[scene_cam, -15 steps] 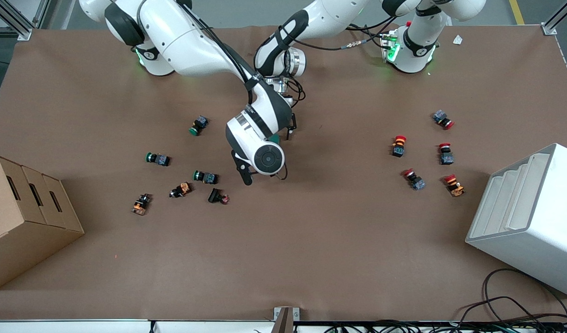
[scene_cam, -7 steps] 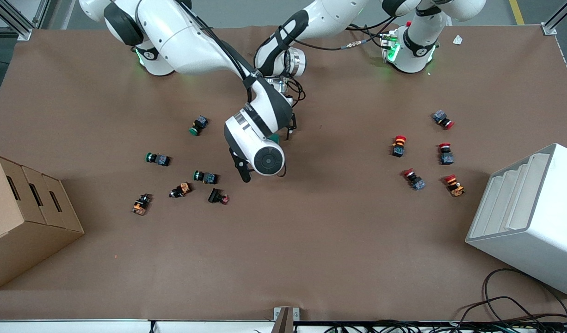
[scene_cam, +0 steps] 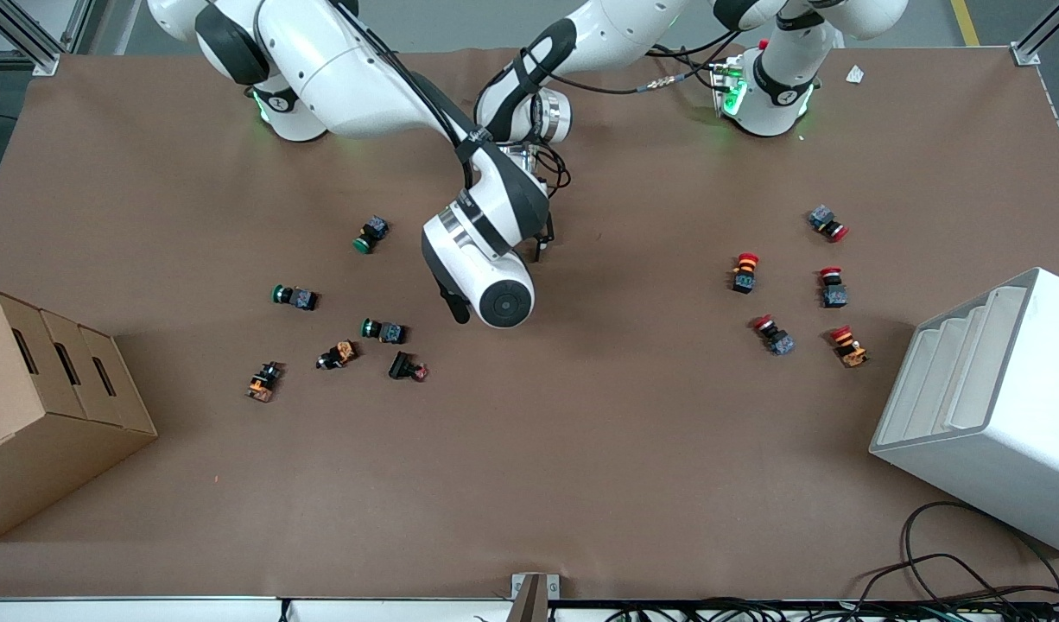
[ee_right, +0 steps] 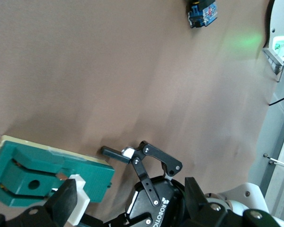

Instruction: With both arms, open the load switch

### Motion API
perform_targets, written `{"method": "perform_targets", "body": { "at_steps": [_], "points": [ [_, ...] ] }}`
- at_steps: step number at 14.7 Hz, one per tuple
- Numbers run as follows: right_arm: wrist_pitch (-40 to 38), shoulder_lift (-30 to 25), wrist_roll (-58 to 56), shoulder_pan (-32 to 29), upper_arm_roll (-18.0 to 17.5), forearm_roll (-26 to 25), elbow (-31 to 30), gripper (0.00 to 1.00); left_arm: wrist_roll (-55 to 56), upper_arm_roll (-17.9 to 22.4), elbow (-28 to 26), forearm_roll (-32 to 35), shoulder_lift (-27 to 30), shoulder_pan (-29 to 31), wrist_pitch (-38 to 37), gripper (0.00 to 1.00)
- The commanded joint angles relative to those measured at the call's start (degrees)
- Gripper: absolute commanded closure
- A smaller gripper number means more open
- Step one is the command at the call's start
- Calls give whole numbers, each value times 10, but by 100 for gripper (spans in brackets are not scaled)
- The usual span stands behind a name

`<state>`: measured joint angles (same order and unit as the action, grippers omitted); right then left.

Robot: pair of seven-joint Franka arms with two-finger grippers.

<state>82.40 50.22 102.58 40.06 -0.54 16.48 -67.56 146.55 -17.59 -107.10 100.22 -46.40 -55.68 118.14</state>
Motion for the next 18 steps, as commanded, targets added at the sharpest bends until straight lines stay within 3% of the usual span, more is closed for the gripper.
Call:
{"method": "perform_targets", "body": {
  "at_steps": [1,6,12,18],
  "points": [
    [-2,-6,1,5,0,10,-17,0,30,5,-20,-1,-12,1,7,0],
    [6,-1,-1,8,-2,12,-24,0,30,5,-21,-1,-13,1,7,0],
    [77,0,1,21,-5,14,-59,0,29,5,-21,-1,-13,1,7,0],
    [71,-6,-4,14,-5,12,-57,0,23,5,-20,-1,-11,1,7,0]
  ]
}}
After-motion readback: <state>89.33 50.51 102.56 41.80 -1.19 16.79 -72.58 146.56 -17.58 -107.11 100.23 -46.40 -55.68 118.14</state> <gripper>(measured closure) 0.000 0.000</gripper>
